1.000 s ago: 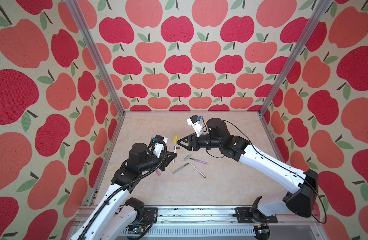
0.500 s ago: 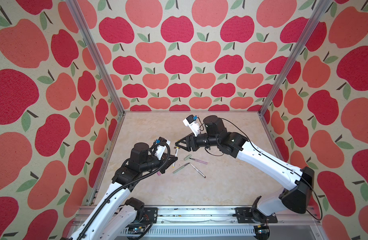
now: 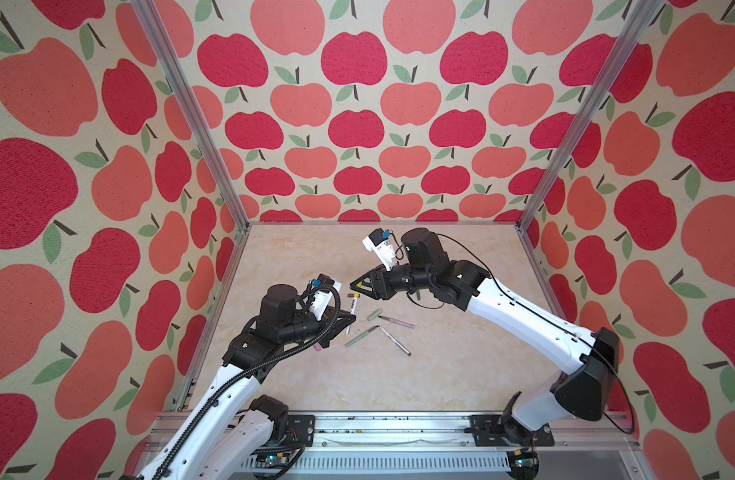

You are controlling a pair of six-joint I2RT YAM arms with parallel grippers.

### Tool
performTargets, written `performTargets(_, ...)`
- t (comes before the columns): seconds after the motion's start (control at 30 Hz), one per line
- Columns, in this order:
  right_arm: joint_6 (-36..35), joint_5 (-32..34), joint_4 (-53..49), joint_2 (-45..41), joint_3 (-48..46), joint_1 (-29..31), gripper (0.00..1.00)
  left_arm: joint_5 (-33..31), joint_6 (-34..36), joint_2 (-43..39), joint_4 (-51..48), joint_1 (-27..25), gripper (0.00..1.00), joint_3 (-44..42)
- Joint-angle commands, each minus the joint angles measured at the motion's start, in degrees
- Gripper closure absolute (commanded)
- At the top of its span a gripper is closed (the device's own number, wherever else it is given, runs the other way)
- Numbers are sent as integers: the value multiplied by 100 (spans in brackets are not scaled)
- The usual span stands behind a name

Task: Insert the pens into the pen caps

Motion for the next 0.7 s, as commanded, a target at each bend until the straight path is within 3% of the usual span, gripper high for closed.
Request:
performTargets(0.0, -95, -12, -146, 102, 243, -30, 64, 152, 34, 26, -21, -34, 100, 119)
performTargets(0.43, -55, -156, -357, 362, 361, -21, 94, -96, -108, 69, 366, -113, 100, 140)
performTargets(0.67, -51, -214, -503, 420, 295, -12, 99, -266, -517, 140, 1219, -110, 100, 147)
